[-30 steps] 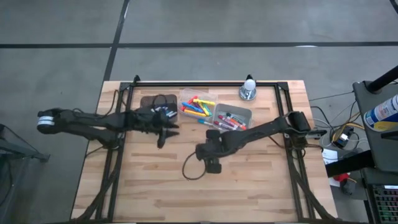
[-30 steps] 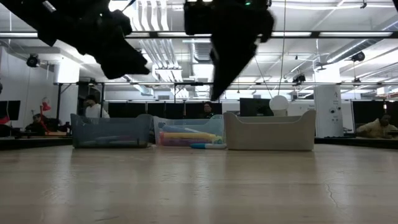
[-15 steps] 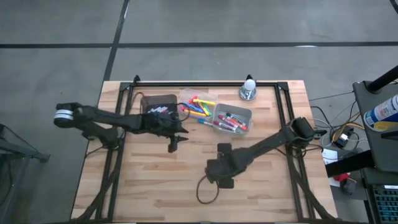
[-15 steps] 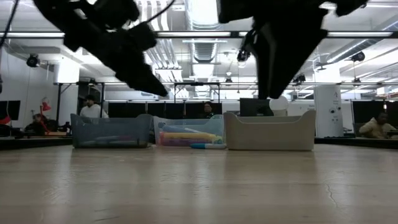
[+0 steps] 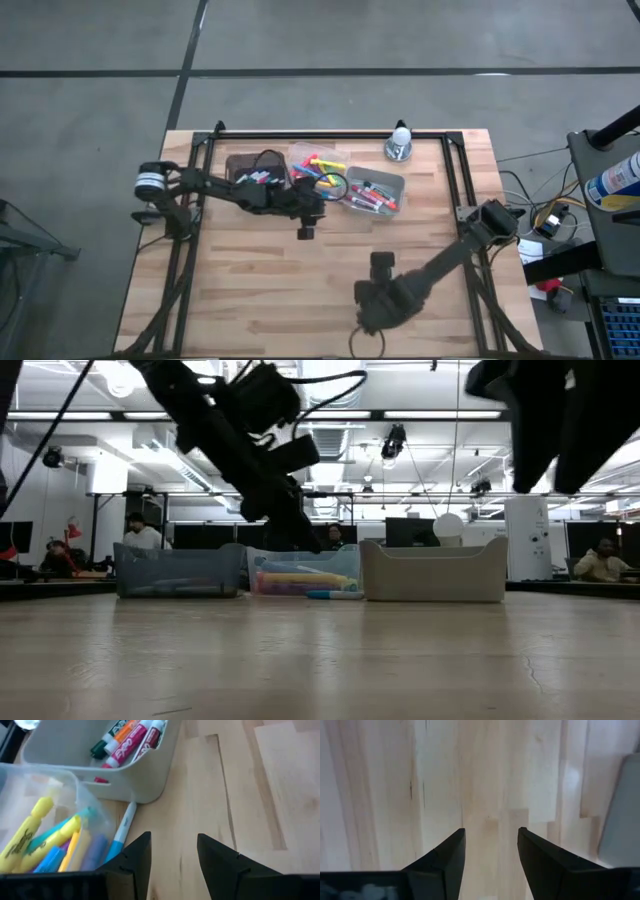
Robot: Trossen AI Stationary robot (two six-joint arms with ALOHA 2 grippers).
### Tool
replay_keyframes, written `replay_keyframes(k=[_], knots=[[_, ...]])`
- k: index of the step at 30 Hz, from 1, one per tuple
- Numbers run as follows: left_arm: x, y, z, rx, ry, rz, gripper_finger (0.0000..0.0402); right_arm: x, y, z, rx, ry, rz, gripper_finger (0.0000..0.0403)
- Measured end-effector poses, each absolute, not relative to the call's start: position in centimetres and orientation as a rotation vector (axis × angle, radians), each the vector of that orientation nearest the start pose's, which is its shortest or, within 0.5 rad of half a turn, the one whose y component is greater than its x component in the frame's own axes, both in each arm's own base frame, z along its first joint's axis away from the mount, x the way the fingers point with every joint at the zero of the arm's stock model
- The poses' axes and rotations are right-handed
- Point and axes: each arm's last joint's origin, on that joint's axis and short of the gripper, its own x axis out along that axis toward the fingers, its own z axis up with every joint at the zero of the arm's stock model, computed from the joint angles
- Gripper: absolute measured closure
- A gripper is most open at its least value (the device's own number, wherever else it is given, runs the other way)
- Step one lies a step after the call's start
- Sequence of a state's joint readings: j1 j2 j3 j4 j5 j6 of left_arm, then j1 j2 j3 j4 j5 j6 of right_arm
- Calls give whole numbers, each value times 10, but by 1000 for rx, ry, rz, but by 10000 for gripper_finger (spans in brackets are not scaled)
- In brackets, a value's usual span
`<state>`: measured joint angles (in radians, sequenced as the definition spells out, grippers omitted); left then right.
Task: Pick & Place Markers
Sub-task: Put the blue mini marker into the black bin
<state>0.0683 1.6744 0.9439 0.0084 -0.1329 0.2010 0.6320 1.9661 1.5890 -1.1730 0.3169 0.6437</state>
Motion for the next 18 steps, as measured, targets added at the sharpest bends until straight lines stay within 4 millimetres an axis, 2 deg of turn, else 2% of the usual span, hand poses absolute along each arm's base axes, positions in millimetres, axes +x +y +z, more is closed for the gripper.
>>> replay_keyframes(k=[5,12,18], knots=[[359,30,177,272,836,101,248,292,231,218,-220,1298,-222,232],[383,33,168,376,906,105,248,284,241,219,-233,1242,-254,234],[397,48,175,373,940,126,248,282,244,219,-253,1223,-255,236]])
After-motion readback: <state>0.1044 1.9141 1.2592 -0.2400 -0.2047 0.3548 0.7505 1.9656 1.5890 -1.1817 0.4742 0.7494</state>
